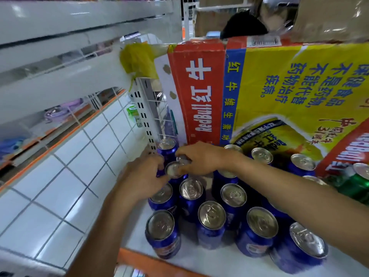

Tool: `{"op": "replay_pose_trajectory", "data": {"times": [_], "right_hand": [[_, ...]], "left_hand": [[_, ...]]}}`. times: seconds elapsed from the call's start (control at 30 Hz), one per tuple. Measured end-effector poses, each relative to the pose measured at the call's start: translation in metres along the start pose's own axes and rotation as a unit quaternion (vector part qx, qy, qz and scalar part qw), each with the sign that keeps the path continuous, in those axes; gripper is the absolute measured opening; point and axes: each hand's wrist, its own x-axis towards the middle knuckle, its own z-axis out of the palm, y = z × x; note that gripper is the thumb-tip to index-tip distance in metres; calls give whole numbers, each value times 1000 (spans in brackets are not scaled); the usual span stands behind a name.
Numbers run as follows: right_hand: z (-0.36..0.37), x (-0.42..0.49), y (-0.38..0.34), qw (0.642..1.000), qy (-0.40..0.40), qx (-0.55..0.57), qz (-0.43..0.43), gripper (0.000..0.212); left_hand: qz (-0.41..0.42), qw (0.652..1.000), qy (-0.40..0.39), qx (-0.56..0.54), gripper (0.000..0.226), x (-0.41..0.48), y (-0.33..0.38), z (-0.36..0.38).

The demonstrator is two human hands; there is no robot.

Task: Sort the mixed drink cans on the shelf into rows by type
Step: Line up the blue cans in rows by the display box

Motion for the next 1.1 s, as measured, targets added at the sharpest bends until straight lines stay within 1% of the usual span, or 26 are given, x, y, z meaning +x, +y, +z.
{"op": "replay_pose_trajectory", "data": {"times": [0.03,0.1,0.13,0.2,0.3,0.4,0.47,0.57,0.67,0.8,0.87,0.93,0.97,1.0,1.07,1.1], "right_hand": [[5,8,-4,1000,-17,0,15,59],[14,20,-12,999,-45,3,13,42],[18,24,-15,999,-50,11,10,34],[18,27,-17,999,-43,14,14,31],[12,31,-9,998,-40,-30,35,37],[3,30,3,994,-51,-77,62,37],[-4,27,10,990,-47,-112,73,38],[-9,25,22,986,-44,-127,97,37],[-11,25,26,983,-25,-150,102,35],[-14,33,20,983,-18,-169,75,37],[-17,38,13,989,5,-141,52,45],[-19,45,5,995,38,-92,21,56],[-19,50,2,996,50,-77,-1,60],[-19,55,-1,996,55,-71,-22,62],[-17,67,-5,995,43,-74,-41,69],[-15,73,-6,995,33,-85,-42,71]], "left_hand": [[-12,999,-32,1,36,-5,-2,7],[-22,996,-90,-14,48,-10,-4,23],[-22,994,-102,-9,53,-10,-5,30],[-27,995,-96,7,57,-8,-7,40],[-7,998,-68,-14,61,-8,-6,41],[24,997,-67,-28,65,-8,-4,38],[46,996,-71,0,67,-8,0,35],[63,995,-72,-3,71,-7,4,31],[50,992,-89,-73,69,-5,0,30],[26,982,-100,-157,46,-8,-6,28],[-1,974,-97,-205,42,-10,-9,29],[-52,957,-70,-276,41,-12,-14,32],[-76,952,-32,-296,39,-11,-18,35],[-94,954,21,-286,36,-9,-23,37],[-121,960,127,-217,31,-5,-29,40],[-130,959,165,-188,32,0,-33,44]]}}
